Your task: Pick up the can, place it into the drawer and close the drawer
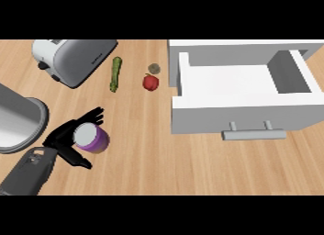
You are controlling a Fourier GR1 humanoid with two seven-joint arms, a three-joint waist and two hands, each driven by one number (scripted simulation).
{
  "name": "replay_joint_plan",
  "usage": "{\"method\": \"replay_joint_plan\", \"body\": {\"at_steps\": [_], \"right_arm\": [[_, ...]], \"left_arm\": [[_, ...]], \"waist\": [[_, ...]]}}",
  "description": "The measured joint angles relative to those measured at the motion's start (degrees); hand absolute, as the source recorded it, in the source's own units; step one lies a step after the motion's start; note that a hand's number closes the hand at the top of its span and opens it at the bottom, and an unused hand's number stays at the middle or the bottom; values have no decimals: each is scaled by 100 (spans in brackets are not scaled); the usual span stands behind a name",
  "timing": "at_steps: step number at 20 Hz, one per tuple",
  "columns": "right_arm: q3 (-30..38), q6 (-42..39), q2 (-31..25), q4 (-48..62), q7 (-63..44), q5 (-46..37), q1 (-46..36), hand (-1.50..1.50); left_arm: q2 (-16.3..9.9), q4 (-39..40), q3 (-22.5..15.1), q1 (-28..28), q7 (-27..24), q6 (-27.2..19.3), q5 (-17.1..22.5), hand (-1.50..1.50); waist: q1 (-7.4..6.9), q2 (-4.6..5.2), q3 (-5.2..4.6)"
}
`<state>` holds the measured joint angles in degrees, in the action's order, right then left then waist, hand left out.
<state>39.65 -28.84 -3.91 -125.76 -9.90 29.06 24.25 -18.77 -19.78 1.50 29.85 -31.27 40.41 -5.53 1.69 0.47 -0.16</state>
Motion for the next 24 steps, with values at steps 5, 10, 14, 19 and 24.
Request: {"method": "replay_joint_plan", "body": {"at_steps": [5,10,14,19,24], "right_arm": [[66,-84,-42,-50,-80,127,46,-150],[97,-100,-10,-140,-194,262,118,-150],[73,-65,70,-144,-230,276,92,-150],[77,-94,197,-217,-210,251,158,-150],[152,-20,296,-286,-210,212,244,-150]], "left_arm": [[142,294,100,213,108,75,129,150],[252,362,81,343,388,434,225,150],[317,148,6,318,432,653,275,150],[534,-142,177,328,631,565,625,150],[809,-278,1103,94,312,-901,1389,150]], "waist": [[14,0,1],[-1,-5,1],[-43,-16,3],[-98,-44,9],[-260,-82,17]]}}
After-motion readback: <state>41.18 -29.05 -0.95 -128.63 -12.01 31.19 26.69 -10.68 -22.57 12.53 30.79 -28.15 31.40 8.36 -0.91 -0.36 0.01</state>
